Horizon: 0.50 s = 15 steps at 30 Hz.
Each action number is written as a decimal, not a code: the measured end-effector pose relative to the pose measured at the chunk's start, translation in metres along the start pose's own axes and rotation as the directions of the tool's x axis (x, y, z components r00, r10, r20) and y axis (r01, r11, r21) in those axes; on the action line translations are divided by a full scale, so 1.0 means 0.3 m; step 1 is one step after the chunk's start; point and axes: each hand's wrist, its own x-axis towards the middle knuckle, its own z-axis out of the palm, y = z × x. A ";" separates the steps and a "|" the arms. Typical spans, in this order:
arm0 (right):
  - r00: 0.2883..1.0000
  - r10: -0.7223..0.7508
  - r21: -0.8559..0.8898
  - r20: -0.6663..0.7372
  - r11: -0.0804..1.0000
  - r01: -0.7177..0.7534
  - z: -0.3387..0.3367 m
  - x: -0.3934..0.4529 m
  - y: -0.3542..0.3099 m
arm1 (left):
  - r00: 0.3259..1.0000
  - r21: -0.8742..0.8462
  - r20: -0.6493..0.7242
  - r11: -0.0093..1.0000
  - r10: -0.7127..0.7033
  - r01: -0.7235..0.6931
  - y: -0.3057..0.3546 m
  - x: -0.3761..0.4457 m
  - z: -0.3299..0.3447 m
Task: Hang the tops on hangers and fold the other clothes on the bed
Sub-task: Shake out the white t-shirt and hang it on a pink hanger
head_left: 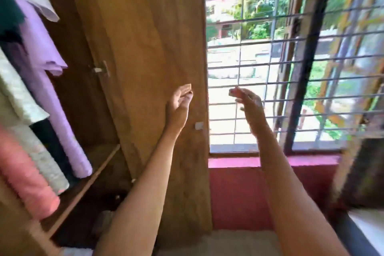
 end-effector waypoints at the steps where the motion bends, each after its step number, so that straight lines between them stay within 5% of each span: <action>1: 0.999 0.014 -0.022 -0.033 1.000 -0.015 -0.069 -0.030 0.008 | 0.999 -0.012 0.046 1.000 -0.005 0.006 -0.018 -0.027 0.071; 7: 0.960 0.110 -0.168 -0.257 0.973 -0.156 -0.658 -0.317 0.016 | 0.929 -0.131 0.341 0.971 -0.147 0.202 0.046 -0.303 0.659; 15: 0.766 0.164 -0.248 -0.622 0.886 -0.391 -1.376 -0.804 -0.121 | 0.755 -0.142 0.634 0.935 -0.165 0.324 0.166 -0.771 1.367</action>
